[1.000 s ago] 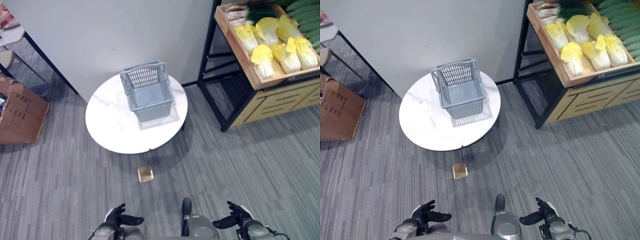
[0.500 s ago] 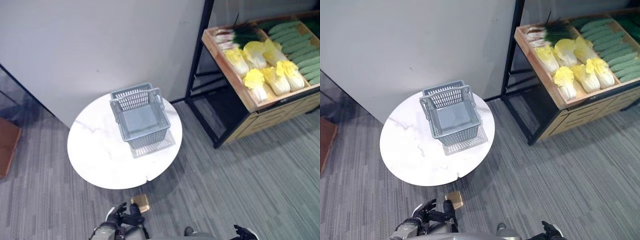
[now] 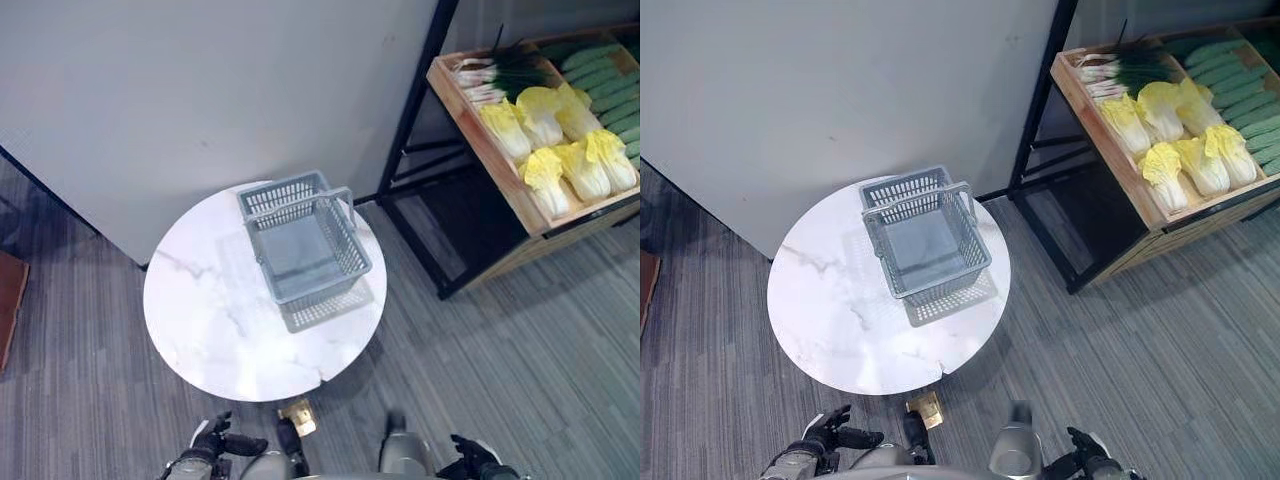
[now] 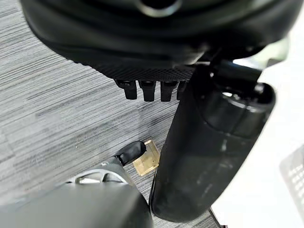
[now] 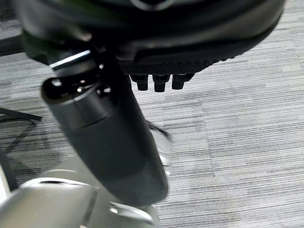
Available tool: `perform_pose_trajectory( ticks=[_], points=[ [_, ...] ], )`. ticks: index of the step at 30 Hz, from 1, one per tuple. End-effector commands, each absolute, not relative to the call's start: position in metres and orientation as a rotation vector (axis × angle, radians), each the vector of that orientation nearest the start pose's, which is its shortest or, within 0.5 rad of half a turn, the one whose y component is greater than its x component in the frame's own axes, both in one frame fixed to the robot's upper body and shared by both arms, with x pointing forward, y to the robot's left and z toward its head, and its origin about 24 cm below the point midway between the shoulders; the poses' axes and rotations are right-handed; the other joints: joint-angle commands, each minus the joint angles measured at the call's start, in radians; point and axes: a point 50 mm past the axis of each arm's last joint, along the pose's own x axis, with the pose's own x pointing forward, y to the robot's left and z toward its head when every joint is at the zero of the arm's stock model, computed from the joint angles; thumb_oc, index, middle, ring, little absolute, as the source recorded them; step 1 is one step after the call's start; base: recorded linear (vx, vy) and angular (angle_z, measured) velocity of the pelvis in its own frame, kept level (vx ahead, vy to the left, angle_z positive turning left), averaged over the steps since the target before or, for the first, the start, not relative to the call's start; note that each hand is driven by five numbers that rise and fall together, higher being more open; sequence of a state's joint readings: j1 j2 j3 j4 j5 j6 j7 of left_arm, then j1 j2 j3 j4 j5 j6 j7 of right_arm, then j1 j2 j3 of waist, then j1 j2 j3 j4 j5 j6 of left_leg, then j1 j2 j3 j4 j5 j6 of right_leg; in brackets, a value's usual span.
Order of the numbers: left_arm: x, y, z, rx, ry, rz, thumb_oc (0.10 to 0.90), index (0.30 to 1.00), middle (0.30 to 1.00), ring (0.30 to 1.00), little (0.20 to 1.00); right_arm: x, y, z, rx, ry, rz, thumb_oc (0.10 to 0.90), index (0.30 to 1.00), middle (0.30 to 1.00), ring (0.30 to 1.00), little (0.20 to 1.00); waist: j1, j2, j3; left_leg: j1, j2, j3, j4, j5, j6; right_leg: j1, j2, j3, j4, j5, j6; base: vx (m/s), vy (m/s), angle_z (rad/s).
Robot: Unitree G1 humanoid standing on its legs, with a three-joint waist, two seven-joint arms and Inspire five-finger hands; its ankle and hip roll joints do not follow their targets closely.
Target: Get the vegetables into the basket
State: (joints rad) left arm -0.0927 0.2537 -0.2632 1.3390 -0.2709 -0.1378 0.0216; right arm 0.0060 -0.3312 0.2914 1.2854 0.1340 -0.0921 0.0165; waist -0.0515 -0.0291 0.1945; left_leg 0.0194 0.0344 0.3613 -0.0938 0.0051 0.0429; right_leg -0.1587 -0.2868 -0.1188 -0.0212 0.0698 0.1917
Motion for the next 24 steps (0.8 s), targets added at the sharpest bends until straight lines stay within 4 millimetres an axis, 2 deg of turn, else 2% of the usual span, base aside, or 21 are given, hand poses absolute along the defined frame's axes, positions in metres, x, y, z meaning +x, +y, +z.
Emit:
perform_pose_trajectory(
  ticks=[1,6,10,14,17,18,20,21,22,23,24],
  points=[
    [0.124,0.243,-0.150,0.214,1.058,0.125,0.900,1.000,1.000,1.000,1.000,0.110,-0.250,-0.151,-0.319,1.111,0.006,0.900,1.000,1.000,1.000,1.000,-0.013,-0.023,0.027,-0.011,0.073,-0.029,0.096,0.029,-0.125,-0.008,0.003,0.058,0.115,0.127,0.029,0.09,-0.175,0.46],
    [0.116,0.242,-0.153,0.178,1.086,0.144,0.900,1.000,1.000,1.000,1.000,0.105,-0.252,-0.151,-0.335,1.129,0.029,0.900,1.000,1.000,1.000,1.000,0.000,-0.020,0.016,-0.007,0.106,-0.052,0.098,0.048,-0.149,0.034,0.031,0.015,0.089,0.072,0.009,0.05,-0.204,0.39],
    [0.109,0.231,-0.157,0.148,1.106,0.117,0.900,1.000,1.000,1.000,1.000,0.103,-0.267,-0.148,-0.362,1.139,-0.010,0.900,1.000,1.000,1.000,1.000,0.006,0.012,-0.001,-0.003,0.145,-0.079,0.025,0.117,-0.179,0.068,0.081,-0.032,0.065,0.038,-0.014,0.05,-0.214,0.13],
    [0.111,0.229,-0.157,0.163,1.105,0.102,0.900,1.000,1.000,1.000,1.000,0.101,-0.276,-0.146,-0.375,1.146,-0.051,0.900,1.000,1.000,1.000,1.000,0.008,0.020,-0.009,-0.006,0.156,-0.089,0.009,0.131,-0.187,0.079,0.091,-0.051,0.048,0.035,-0.017,0.02,-0.089,0.17],
    [0.104,0.231,-0.159,0.161,1.127,0.116,0.900,1.000,1.000,1.000,1.000,0.100,-0.295,-0.139,-0.400,1.134,-0.152,0.900,1.000,1.000,1.000,1.000,0.002,0.021,-0.022,0.004,0.158,-0.087,0.006,0.125,-0.189,0.105,0.093,-0.061,0.015,0.043,-0.015,0.05,-0.046,0.14],
    [0.103,0.231,-0.159,0.161,1.127,0.116,0.900,1.000,1.000,1.000,1.000,0.099,-0.295,-0.139,-0.400,1.134,-0.152,0.900,1.000,1.000,1.000,1.000,0.003,0.022,-0.022,0.005,0.158,-0.087,0.006,0.125,-0.189,0.106,0.093,-0.061,0.014,0.043,-0.015,0.05,-0.002,0.04],
    [0.099,0.229,-0.160,0.149,1.121,0.135,0.900,1.000,1.000,1.000,1.000,0.108,-0.326,-0.121,-0.533,1.063,-0.254,0.900,1.000,1.000,1.000,1.000,0.001,0.024,-0.032,0.012,0.154,-0.082,0.006,0.116,-0.188,0.122,0.088,-0.060,-0.006,0.055,-0.008,0.02,0.015,-0.01],
    [0.097,0.229,-0.160,0.145,1.122,0.138,0.900,1.000,1.000,1.000,1.000,0.111,-0.338,-0.112,-0.641,1.046,-0.226,0.900,1.000,1.000,1.000,1.000,0.001,0.023,-0.036,0.012,0.152,-0.081,0.006,0.112,-0.188,0.126,0.085,-0.060,-0.013,0.061,-0.005,0.02,0.050,-0.05],
    [0.093,0.230,-0.160,0.143,1.124,0.135,0.900,1.000,1.000,1.000,1.000,0.130,-0.358,-0.088,-0.862,0.942,-0.137,0.900,1.000,1.000,1.000,1.000,-0.002,0.020,-0.039,0.016,0.148,-0.081,0.006,0.106,-0.188,0.132,0.078,-0.060,-0.025,0.071,0.002,0.01,0.037,-0.05],
    [0.092,0.230,-0.161,0.142,1.125,0.134,0.900,1.000,1.000,1.000,1.000,0.130,-0.358,-0.087,-0.863,0.943,-0.137,0.900,1.000,1.000,1.000,1.000,-0.003,0.021,-0.040,0.016,0.148,-0.082,0.006,0.105,-0.188,0.133,0.078,-0.061,-0.026,0.071,0.003,0.00,0.069,-0.01],
    [0.087,0.232,-0.161,0.137,1.131,0.139,0.900,1.000,1.000,1.000,1.000,0.167,-0.367,-0.046,-1.019,0.719,-0.080,0.900,1.000,1.000,1.000,1.000,-0.012,0.014,-0.041,0.018,0.144,-0.074,0.006,0.099,-0.188,0.135,0.072,-0.057,-0.032,0.080,0.010,0.00,0.043,0.02]
  ],
)
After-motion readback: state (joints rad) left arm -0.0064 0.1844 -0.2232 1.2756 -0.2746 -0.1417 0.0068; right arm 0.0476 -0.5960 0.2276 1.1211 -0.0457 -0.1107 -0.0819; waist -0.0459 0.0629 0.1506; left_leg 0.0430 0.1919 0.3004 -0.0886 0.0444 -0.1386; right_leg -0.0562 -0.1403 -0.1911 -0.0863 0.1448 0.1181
